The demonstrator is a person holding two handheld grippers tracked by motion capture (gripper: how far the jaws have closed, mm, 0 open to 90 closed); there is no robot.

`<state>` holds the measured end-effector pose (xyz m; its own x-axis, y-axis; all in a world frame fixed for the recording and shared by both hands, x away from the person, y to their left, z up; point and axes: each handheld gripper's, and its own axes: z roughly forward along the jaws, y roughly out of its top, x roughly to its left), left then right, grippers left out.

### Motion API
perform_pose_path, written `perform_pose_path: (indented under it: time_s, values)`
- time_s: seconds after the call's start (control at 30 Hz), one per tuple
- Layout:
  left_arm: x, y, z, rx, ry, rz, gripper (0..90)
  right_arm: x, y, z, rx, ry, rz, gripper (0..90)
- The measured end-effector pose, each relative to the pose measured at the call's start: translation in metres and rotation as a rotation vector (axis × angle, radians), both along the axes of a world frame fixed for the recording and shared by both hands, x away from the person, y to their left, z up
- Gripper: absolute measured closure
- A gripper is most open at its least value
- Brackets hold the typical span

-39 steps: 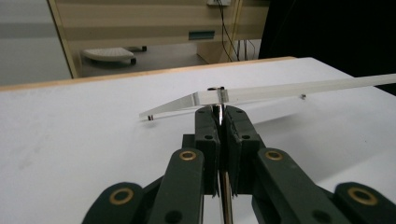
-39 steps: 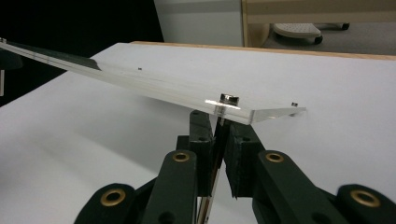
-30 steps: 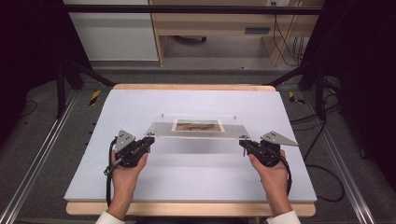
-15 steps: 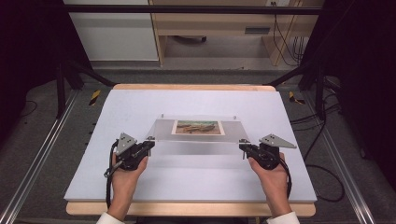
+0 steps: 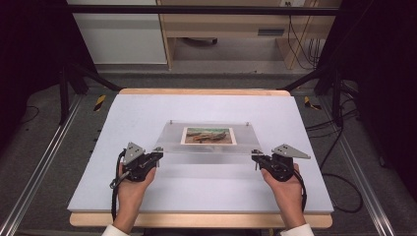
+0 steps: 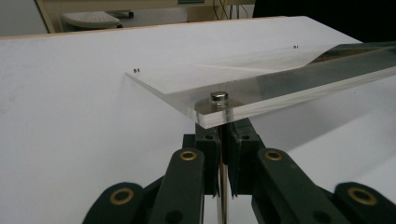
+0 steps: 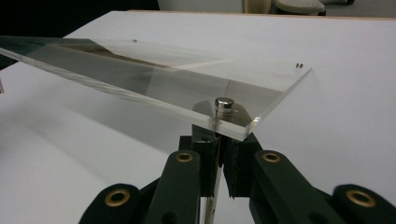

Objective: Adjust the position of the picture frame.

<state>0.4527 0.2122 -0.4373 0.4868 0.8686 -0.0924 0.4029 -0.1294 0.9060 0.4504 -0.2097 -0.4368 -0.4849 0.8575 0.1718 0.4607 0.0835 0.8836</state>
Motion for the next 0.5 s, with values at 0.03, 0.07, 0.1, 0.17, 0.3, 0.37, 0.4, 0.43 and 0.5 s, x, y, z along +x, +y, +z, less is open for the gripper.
perform_pose_path:
  time_s: [0.03,0.07,0.1,0.17,0.3,0.37,0.4,0.43,0.5]
  values:
    - [0.0,0.0,0.0,0.003,0.002,0.0,83.6,0.0,0.0,-0.001,-0.001,0.002,0.001,84.1]
    - [0.0,0.0,-0.001,0.005,0.004,-0.001,83.6,-0.001,0.0,-0.001,-0.003,0.004,0.001,84.1]
    - [0.0,0.0,-0.002,0.005,0.007,-0.003,83.6,-0.001,0.0,-0.002,-0.003,0.006,0.002,84.2]
    - [-0.002,0.0,-0.004,0.007,0.014,-0.001,83.7,-0.001,0.0,-0.003,-0.003,0.013,0.003,84.5]
    - [-0.004,0.0,-0.009,0.017,0.027,-0.002,83.9,-0.003,0.0,-0.009,-0.002,0.036,0.002,84.9]
    - [-0.004,-0.001,-0.01,0.021,0.027,0.001,83.9,-0.003,0.001,-0.01,-0.005,0.044,0.003,84.9]
    - [-0.005,-0.001,-0.011,0.028,0.027,0.0,83.9,-0.004,0.001,-0.011,-0.006,0.044,0.004,84.9]
    - [-0.005,-0.001,-0.011,0.041,0.025,-0.001,83.8,-0.004,0.001,-0.011,-0.008,0.045,0.005,84.9]
    - [-0.006,-0.002,-0.014,0.047,0.028,-0.003,83.6,-0.004,0.001,-0.013,-0.01,0.05,0.006,85.0]
